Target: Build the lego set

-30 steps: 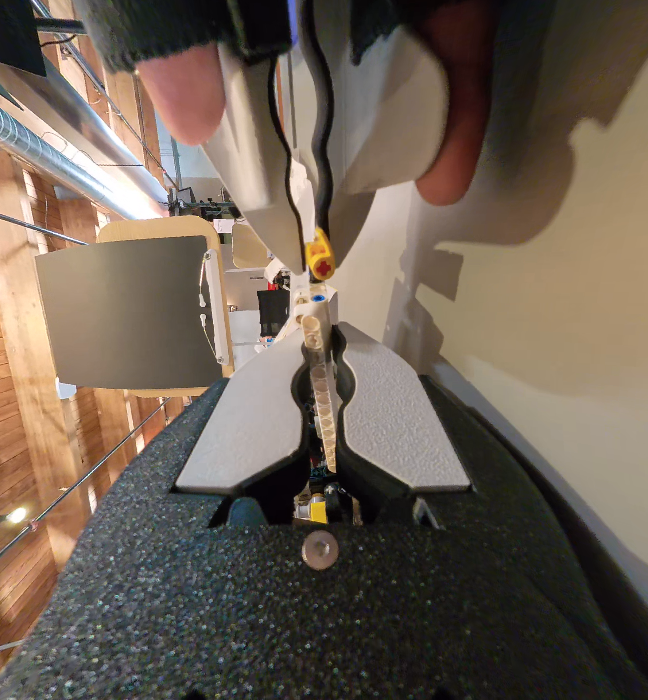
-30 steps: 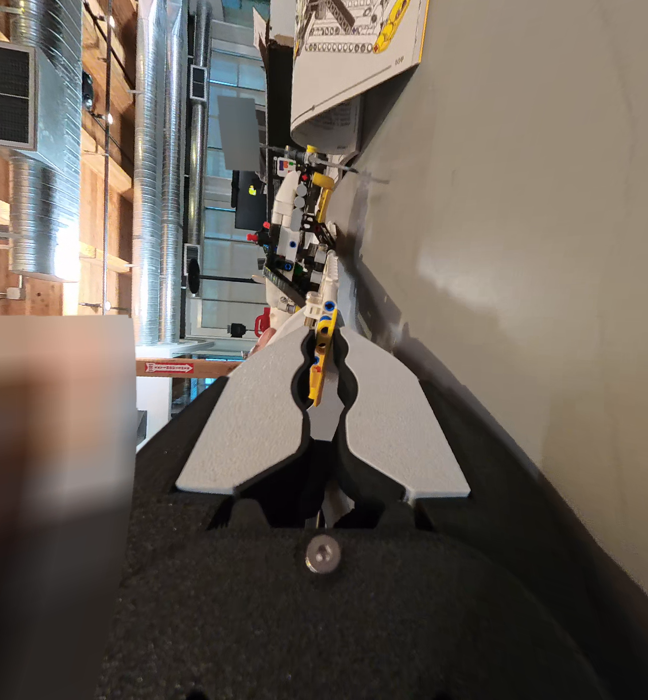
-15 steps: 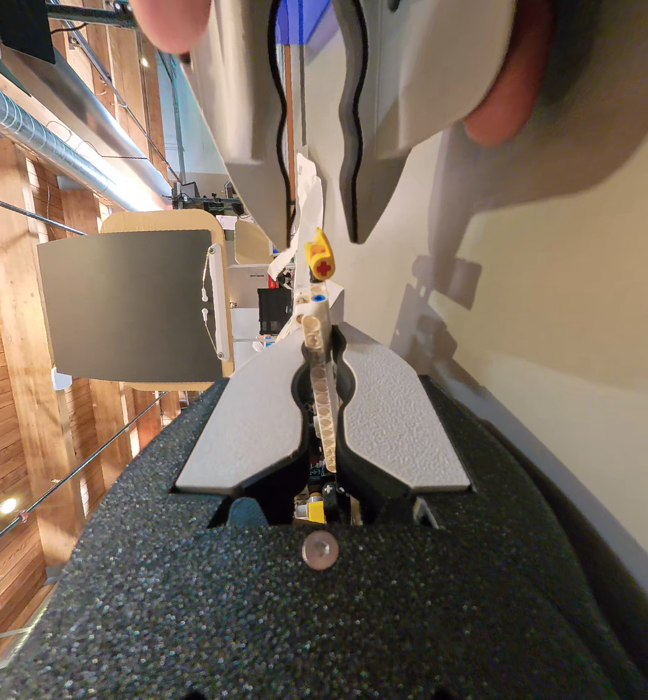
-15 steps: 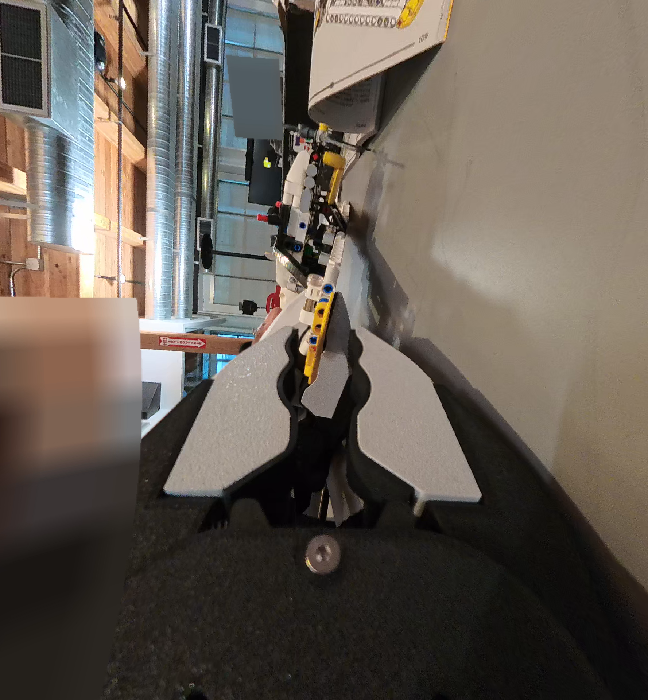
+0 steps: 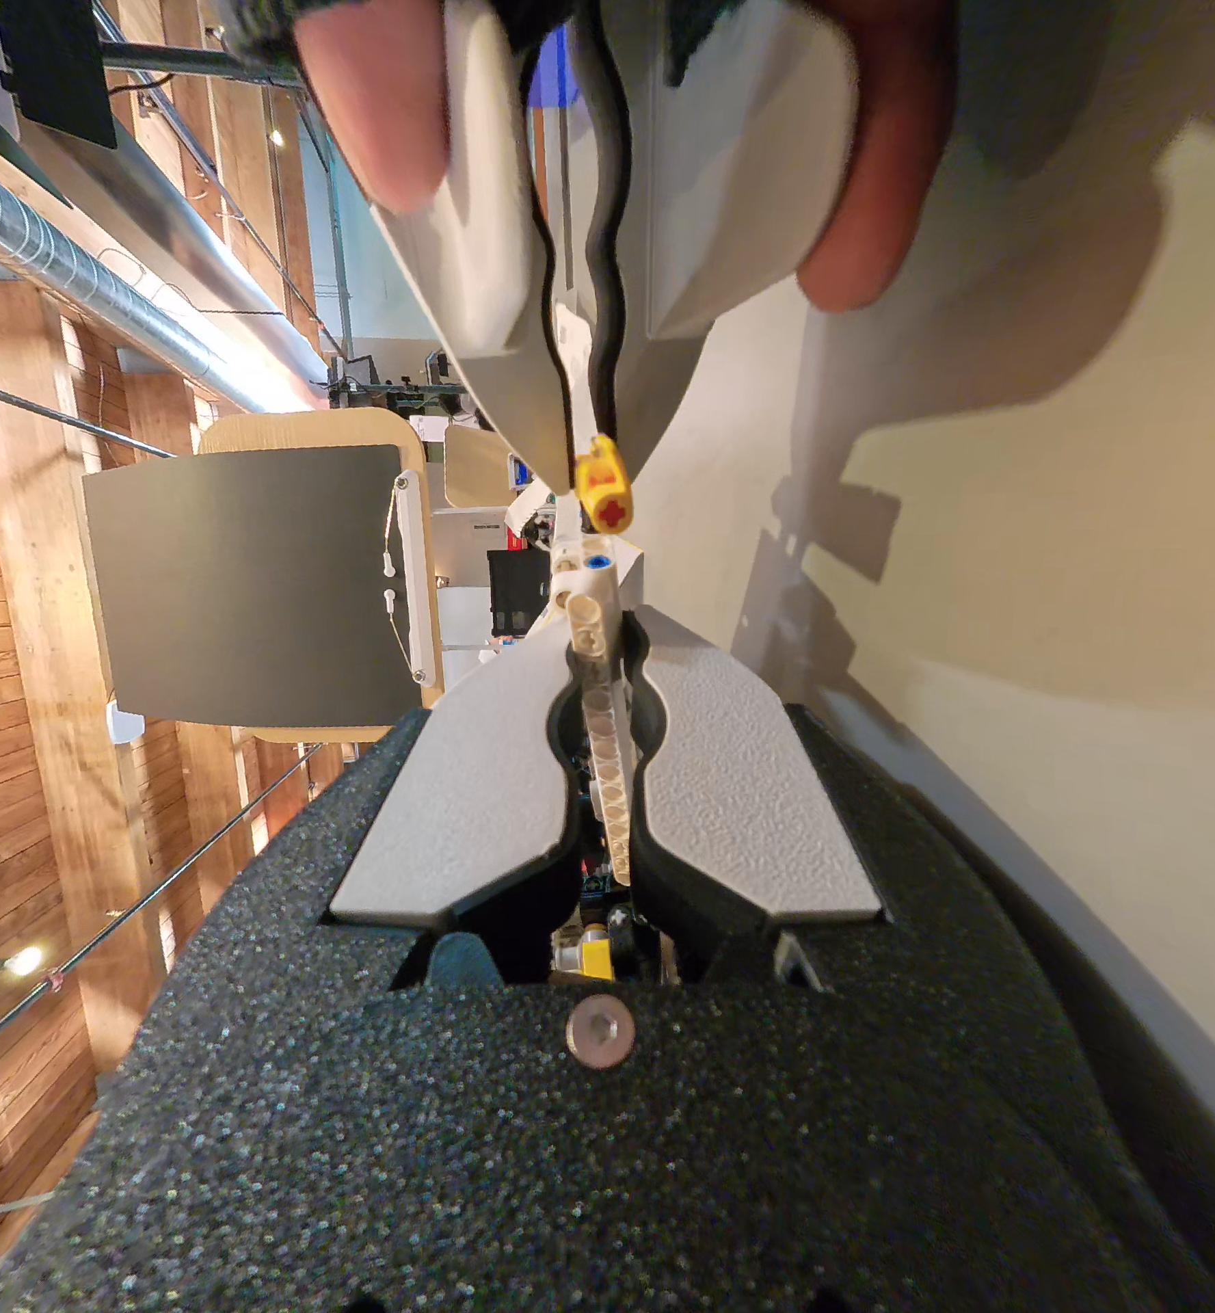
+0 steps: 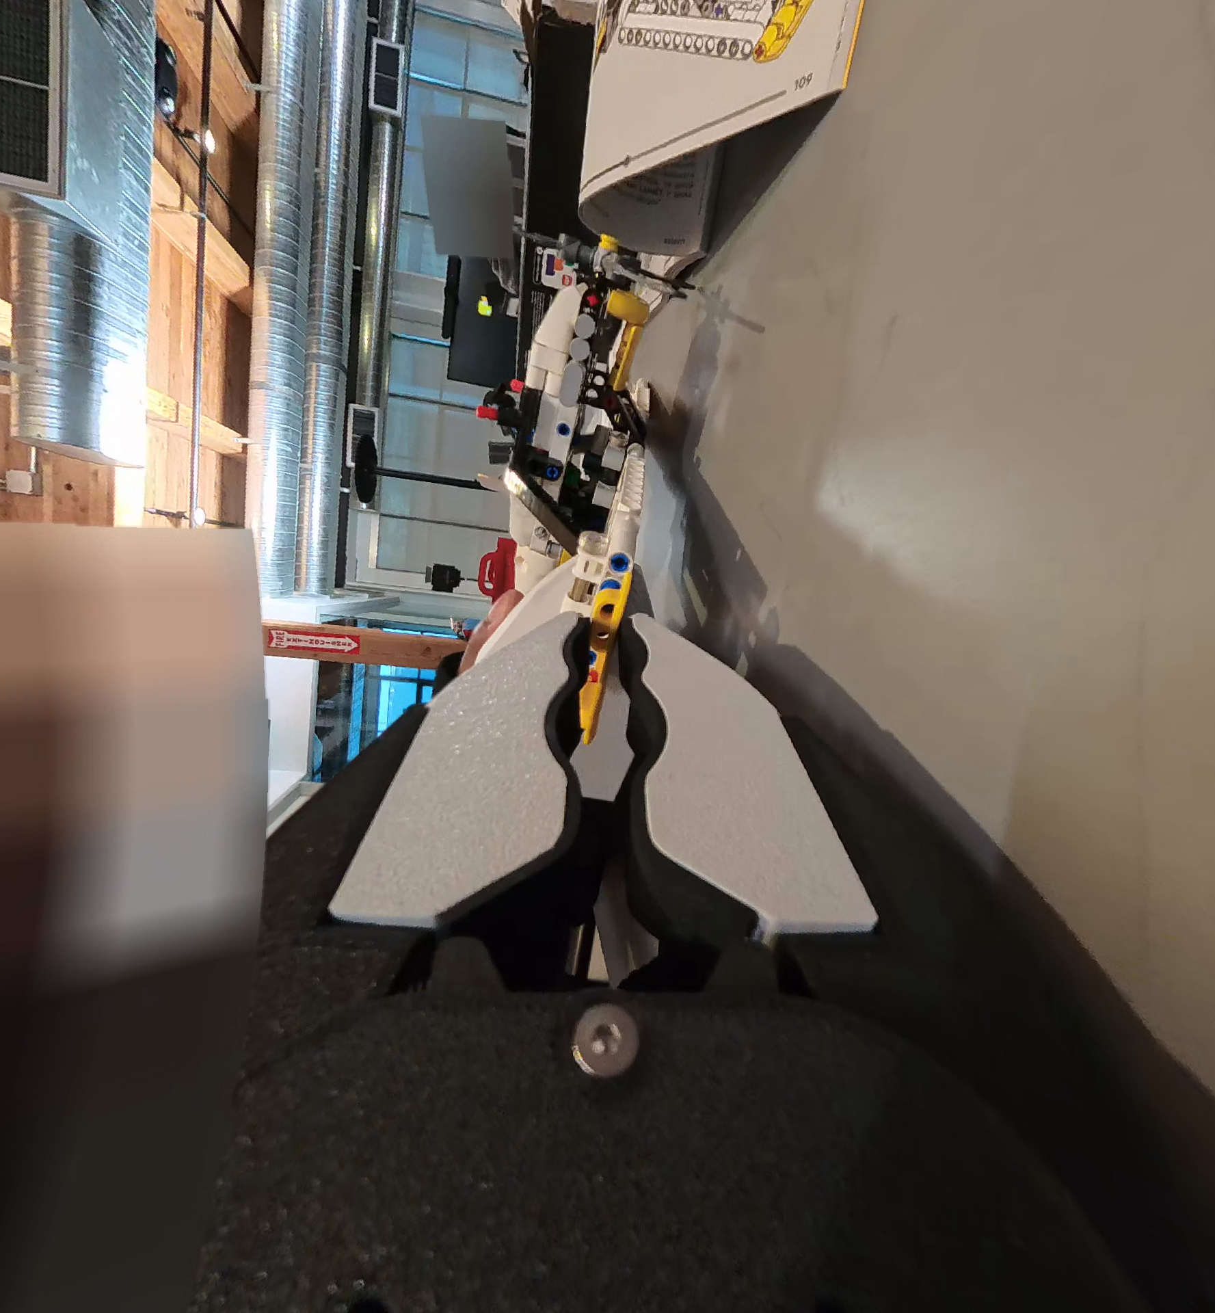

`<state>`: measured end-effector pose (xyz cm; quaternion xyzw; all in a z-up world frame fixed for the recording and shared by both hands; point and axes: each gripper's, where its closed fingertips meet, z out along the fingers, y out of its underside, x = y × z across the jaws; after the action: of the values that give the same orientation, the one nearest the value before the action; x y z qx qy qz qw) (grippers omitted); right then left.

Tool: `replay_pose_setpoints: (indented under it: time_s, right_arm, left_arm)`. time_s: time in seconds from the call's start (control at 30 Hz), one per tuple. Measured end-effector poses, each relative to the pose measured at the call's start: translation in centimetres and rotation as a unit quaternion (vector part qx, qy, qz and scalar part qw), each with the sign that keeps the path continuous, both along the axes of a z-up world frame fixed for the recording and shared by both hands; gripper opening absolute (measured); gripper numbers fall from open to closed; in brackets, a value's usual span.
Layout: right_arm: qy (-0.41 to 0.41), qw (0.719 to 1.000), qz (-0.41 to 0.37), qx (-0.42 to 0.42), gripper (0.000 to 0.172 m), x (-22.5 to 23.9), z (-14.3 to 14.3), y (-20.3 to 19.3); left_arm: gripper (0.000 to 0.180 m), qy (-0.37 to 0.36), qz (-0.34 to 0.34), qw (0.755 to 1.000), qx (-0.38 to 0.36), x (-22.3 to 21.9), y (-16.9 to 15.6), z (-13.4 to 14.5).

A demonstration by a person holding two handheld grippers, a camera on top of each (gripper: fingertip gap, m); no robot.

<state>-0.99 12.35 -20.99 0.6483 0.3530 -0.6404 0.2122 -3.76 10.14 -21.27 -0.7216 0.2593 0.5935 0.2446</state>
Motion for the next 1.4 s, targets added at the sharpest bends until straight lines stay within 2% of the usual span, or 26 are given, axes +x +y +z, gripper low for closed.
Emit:
replay_pose_setpoints:
  time_s: [0.23,0.67,0.83,0.93,1.1,1.3,1.4]
  right_arm:
    - [-0.011,1.000,-0.028,-0.006,0.008,-0.2,-0.3,-0.2]
    - [-0.032,0.999,-0.008,0.034,0.008,-0.2,-1.1,-0.3]
    - [-0.057,0.998,-0.012,-0.021,0.008,-0.2,-1.2,-0.4]
    - [-0.052,0.998,0.008,-0.032,0.008,-0.1,-1.0,-0.5]
    - [-0.030,0.994,0.095,-0.040,0.008,0.5,-0.2,-0.7]
    - [-0.051,0.998,0.018,-0.041,0.008,-0.2,-0.8,-0.7]
    - [-0.047,0.998,0.028,-0.036,0.008,-0.1,-0.7,-0.8]
  left_arm:
    - [0.007,0.027,0.009,0.999,-0.024,0.0,-0.4,-0.3]
    - [0.006,0.070,0.006,0.995,-0.075,0.5,-0.5,-1.2]
    - [0.006,0.067,0.006,0.995,-0.078,0.6,-0.5,-1.2]
    - [0.006,0.065,-0.004,0.995,-0.073,0.8,-0.4,-1.1]
    - [0.006,0.055,-0.029,0.996,-0.061,1.4,-0.1,-0.4]
    - [0.006,0.058,-0.006,0.995,-0.078,1.3,0.3,-0.8]
    - [0.005,0.059,-0.016,0.995,-0.080,1.6,0.5,-0.6]
